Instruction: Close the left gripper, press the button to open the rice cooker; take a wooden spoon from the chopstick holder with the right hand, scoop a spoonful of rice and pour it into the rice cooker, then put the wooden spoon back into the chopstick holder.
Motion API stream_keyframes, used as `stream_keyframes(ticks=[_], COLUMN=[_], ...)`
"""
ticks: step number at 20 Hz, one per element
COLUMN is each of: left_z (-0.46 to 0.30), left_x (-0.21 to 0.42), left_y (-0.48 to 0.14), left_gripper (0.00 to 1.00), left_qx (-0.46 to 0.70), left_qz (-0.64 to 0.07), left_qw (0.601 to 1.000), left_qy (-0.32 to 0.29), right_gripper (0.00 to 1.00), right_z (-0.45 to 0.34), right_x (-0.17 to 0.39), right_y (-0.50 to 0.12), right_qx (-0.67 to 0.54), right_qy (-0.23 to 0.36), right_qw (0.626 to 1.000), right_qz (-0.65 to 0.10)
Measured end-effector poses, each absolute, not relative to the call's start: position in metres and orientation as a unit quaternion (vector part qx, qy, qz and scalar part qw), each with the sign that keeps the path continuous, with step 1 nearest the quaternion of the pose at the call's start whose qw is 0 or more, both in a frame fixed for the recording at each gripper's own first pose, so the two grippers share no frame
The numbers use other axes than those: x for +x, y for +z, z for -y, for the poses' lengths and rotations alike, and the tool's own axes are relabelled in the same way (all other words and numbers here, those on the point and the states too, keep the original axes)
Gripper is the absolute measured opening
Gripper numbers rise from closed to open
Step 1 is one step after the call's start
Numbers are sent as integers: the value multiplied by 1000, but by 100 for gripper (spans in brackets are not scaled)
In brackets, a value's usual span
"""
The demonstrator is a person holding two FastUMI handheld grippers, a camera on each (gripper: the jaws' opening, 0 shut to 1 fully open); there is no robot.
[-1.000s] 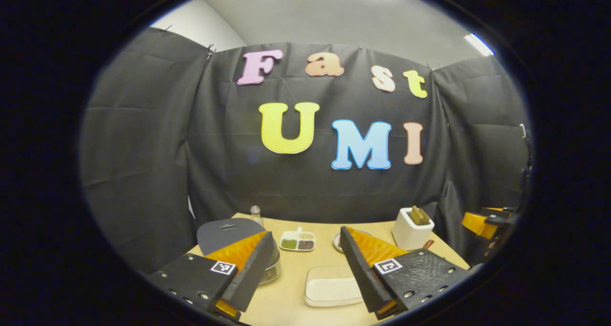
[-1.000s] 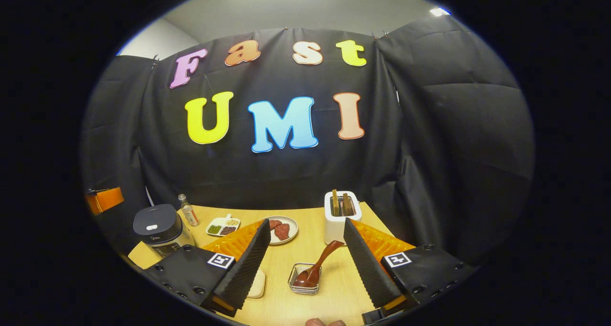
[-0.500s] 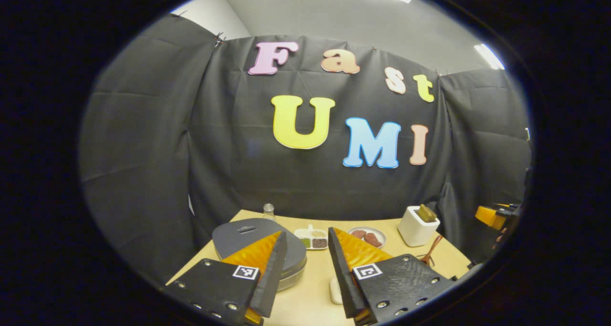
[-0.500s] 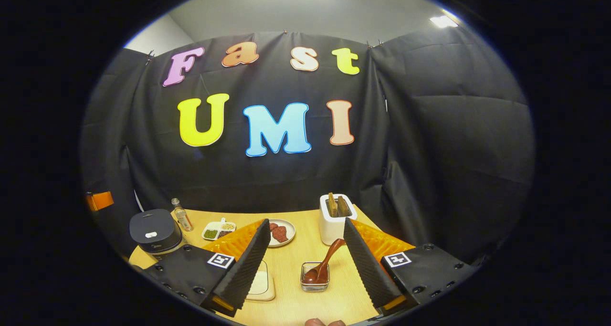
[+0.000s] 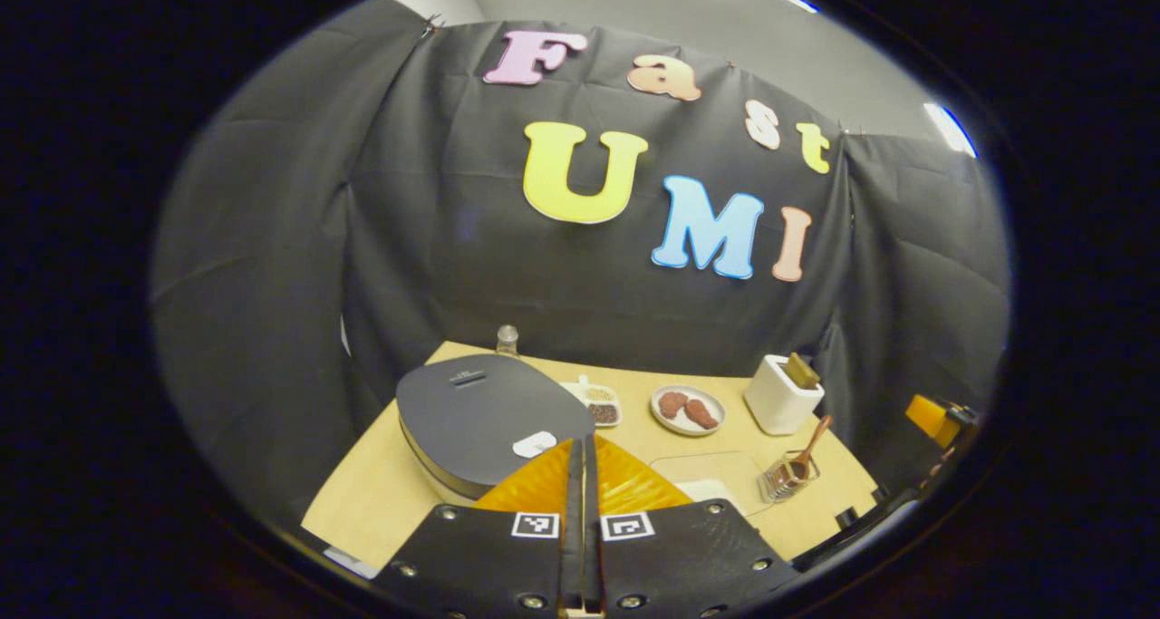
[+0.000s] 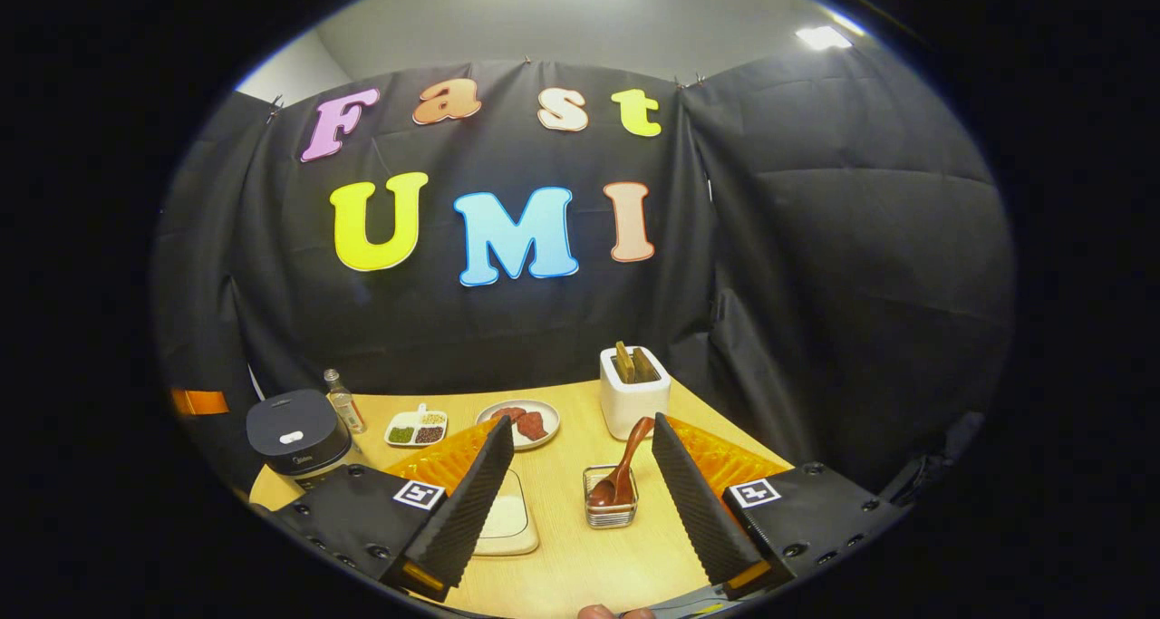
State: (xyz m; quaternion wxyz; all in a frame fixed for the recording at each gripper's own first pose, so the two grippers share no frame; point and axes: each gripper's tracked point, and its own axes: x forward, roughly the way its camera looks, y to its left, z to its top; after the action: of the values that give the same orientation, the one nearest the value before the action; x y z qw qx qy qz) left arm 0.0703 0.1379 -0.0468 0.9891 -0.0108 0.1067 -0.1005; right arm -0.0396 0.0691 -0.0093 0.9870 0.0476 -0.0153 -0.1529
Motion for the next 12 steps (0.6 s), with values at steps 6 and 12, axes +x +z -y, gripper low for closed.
stream_keyframes(ticks=[6, 12], left_z=[-155, -168], left_x=[109, 166], left_y=[-49, -77], left_gripper=[1, 1], left_qx=[10, -9], left_qz=[-137, -208], left_qw=[983, 970], left_qy=[-122, -127], right_gripper=[98, 98], right_z=[-73, -76], right_x=[-48, -71], right_y=[-14, -24], right_qx=[47, 47], right_qy=[-158, -168], right_qw=[986, 985], right_qz=[14, 16])
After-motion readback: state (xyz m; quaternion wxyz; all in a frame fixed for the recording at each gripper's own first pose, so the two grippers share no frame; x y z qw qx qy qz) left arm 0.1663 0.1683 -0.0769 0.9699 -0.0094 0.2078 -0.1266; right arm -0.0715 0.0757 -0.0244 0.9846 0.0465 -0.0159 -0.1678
